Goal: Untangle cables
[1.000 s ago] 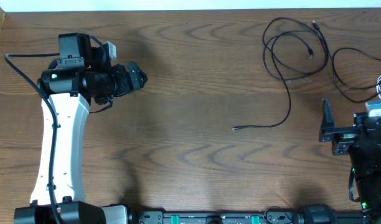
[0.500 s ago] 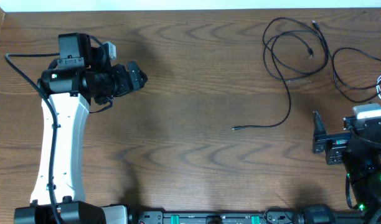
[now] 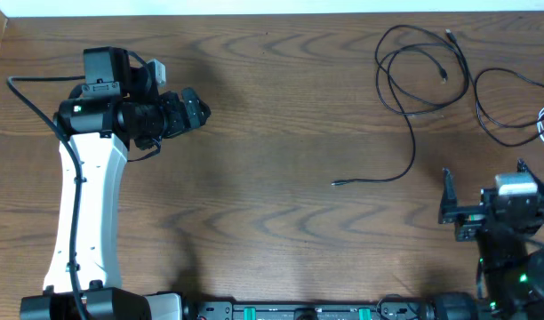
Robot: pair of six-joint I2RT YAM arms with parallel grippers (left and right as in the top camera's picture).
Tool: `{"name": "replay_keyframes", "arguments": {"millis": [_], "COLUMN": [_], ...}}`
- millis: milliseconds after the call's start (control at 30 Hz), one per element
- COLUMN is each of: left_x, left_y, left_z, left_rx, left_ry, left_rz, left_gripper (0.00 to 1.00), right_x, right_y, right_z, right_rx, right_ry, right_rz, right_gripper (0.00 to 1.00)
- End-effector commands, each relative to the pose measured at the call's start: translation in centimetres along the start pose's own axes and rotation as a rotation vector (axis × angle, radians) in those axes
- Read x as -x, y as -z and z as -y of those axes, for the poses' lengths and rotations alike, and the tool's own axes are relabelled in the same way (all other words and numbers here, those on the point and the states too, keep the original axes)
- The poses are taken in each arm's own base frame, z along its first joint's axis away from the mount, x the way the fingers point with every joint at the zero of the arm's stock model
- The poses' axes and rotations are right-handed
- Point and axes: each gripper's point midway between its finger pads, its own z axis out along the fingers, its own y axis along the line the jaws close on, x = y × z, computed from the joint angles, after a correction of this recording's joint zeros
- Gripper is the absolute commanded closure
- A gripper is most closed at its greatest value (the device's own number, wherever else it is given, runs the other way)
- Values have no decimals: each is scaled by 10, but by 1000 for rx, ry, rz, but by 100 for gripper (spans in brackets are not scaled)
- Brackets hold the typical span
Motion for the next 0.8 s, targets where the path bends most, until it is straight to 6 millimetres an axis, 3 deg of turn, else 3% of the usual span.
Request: {"name": "replay_keyframes", "arguments": {"millis": [0,433,767], "left_x": [2,2,2], "left_y": [3,3,3], "left_z": [-2,-2,-2], "left_rx": [9,9,9], "left_ry": [-8,-8,-8], "left_rz": [11,11,11], "left_gripper": [3,4,4], "right_x": [-16,-75,-124], "right_y": [-2,-30,-51], "right_z": [-7,-19,-23], "right_rx": [17,-7,8], "right_ry": [-5,-126,-193], "right_rz": [46,198,132], "right_gripper": [1,1,1]}}
